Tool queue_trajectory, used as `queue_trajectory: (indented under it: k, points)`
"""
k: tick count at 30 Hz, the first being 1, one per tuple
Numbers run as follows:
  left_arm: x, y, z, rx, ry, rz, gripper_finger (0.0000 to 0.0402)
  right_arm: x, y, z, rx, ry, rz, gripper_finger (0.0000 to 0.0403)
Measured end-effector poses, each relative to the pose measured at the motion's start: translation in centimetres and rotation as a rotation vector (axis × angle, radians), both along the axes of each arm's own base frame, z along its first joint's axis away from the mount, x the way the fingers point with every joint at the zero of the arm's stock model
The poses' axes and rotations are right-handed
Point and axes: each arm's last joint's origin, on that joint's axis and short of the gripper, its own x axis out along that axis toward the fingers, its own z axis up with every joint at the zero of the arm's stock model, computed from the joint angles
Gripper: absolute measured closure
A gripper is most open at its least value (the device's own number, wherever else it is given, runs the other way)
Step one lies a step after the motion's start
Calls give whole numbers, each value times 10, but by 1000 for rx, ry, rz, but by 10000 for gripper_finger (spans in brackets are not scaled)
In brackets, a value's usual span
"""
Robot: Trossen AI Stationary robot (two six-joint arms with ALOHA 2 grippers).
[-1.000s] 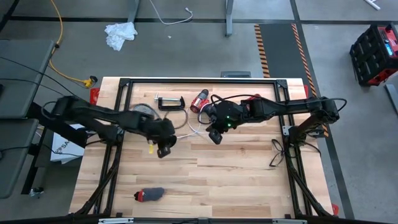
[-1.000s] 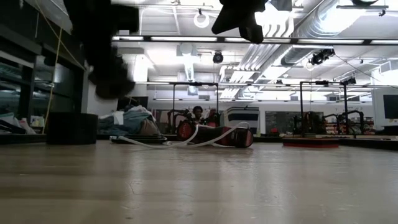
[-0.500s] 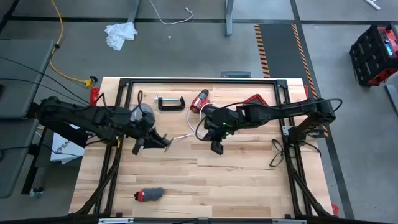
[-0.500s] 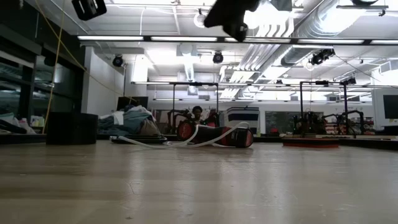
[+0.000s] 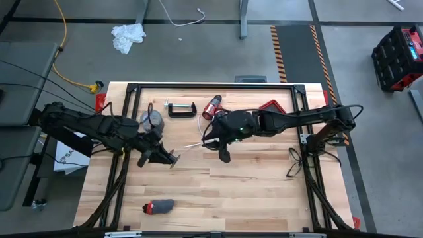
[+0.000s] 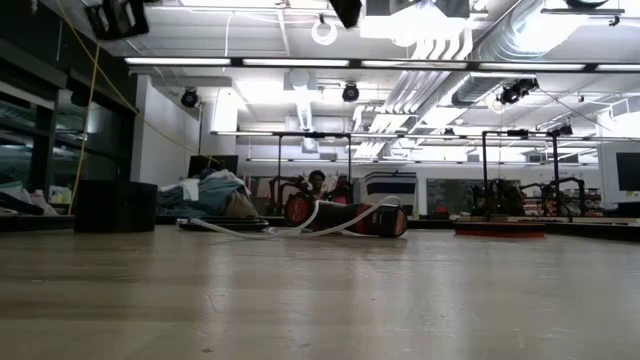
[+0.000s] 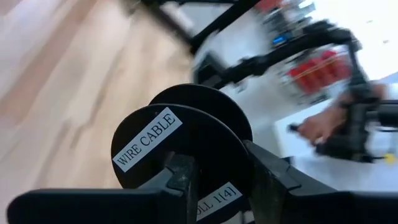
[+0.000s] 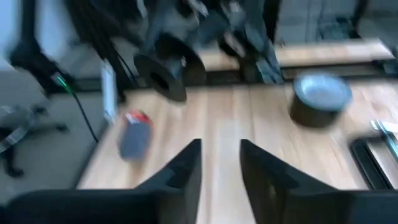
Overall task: Coil cords
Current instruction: Coil the white cable wire into the black spool
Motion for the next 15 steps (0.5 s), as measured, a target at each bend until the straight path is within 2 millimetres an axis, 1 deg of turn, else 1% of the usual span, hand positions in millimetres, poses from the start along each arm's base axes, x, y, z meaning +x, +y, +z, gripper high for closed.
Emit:
queue_trajectory:
  k: [3,7,11,13,15]
  points:
    - [-3,2,-8,58,77,20,309,5,-1,-22,-80,116,6,261]
    - [-7,5,-17,156,151,60,309,21,-3,-63,-232,239,72,250]
    - [-13,8,-26,209,256,89,309,37,-13,-105,-244,348,54,250]
    - [-15,8,-29,220,287,89,309,43,-20,-123,-244,395,39,250]
    - [-15,8,-29,220,296,100,309,47,-29,-136,-242,418,23,250]
